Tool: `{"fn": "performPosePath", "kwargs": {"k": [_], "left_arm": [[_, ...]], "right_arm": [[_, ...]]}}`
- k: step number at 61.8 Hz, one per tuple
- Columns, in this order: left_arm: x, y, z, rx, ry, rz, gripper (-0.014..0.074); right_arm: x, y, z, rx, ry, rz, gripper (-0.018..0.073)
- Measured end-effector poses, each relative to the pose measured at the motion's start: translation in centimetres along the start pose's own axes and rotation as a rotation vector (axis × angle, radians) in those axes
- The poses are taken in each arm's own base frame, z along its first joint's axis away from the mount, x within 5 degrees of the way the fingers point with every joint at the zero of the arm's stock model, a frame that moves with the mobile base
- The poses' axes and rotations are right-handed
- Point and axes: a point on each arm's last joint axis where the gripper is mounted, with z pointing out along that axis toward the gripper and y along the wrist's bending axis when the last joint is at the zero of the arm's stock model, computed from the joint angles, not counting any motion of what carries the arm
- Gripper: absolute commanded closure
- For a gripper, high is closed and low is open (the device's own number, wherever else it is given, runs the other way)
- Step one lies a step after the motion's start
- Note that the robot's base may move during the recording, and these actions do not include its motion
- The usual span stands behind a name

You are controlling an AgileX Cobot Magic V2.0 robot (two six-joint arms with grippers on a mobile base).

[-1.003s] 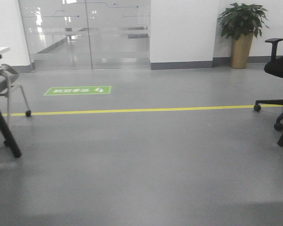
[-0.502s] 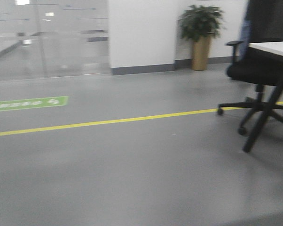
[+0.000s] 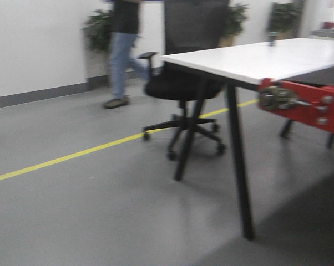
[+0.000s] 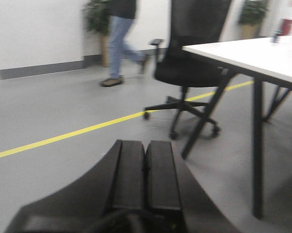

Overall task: Grab orange capacitor from left shelf to right conveyor
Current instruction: 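Turn and stop the base facing the conveyor belt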

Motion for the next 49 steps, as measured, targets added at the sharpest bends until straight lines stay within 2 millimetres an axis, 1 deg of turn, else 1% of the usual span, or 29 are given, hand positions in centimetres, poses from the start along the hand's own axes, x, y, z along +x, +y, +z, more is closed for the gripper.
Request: {"fn": "performPosePath", "kwargs": {"k": [49], "left_arm": [[0.0,0.0,0.0,0.0,0.0,0.0,0.0723]], "right_arm": [[0.0,0.0,0.0,0.0,0.0,0.0,0.0489]]}}
